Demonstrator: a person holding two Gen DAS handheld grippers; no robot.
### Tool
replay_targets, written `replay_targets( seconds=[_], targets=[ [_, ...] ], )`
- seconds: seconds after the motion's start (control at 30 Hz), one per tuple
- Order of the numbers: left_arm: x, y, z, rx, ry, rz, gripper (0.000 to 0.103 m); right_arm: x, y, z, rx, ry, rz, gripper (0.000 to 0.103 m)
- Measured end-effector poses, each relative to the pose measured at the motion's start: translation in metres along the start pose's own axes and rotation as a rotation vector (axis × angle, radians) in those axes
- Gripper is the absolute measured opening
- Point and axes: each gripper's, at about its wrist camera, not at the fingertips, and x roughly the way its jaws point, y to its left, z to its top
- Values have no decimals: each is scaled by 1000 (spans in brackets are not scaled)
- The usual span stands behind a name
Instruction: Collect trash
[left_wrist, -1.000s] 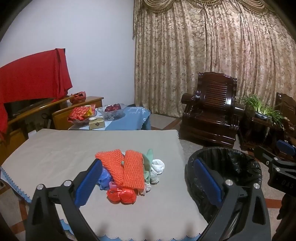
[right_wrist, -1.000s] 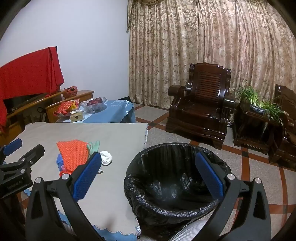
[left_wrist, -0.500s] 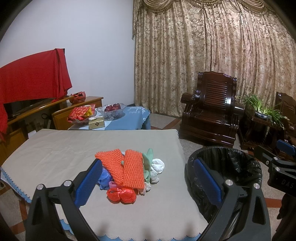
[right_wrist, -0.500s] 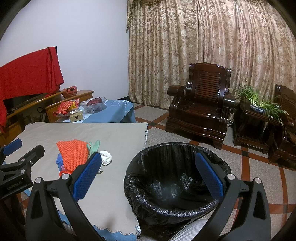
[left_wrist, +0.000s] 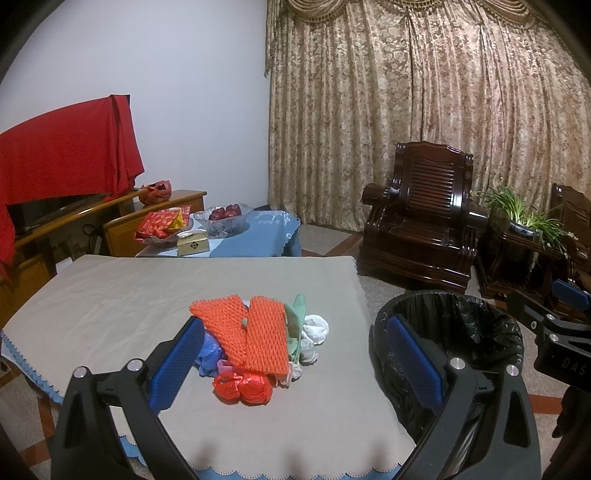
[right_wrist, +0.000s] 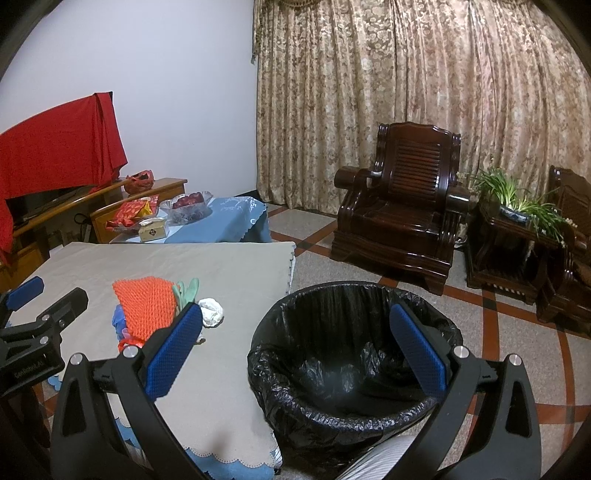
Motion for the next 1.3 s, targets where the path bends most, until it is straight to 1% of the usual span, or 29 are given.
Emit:
replay_targets(
  seconds=[0.07,0.6,0.8,0.93,1.03,1.07,1.13,1.3],
  targets=[
    [6,1,-4,-1,0,1,97,0,0,0,1,1,0,98],
    [6,0,-4,-1,1,1,97,2,1,1,0,3,1,98],
    [12,3,-11,-2,4,0,97,2,1,2,0,6,1,98],
    [10,2,-9,-2,4,1,97,1,2,2,-1,8,4,98],
    [14,5,-15,-5,5,2,97,3,4,-4,-2,8,6,98],
    [18,5,-25,-7,6,3,97,4,5,-4,-2,7,6,98],
    [21,7,-32,-8,6,4,97,7,6,-5,-2,8,7,98],
    [16,8,-30,-14,10,6,97,16,10,-4,-4,9,7,98]
  ],
)
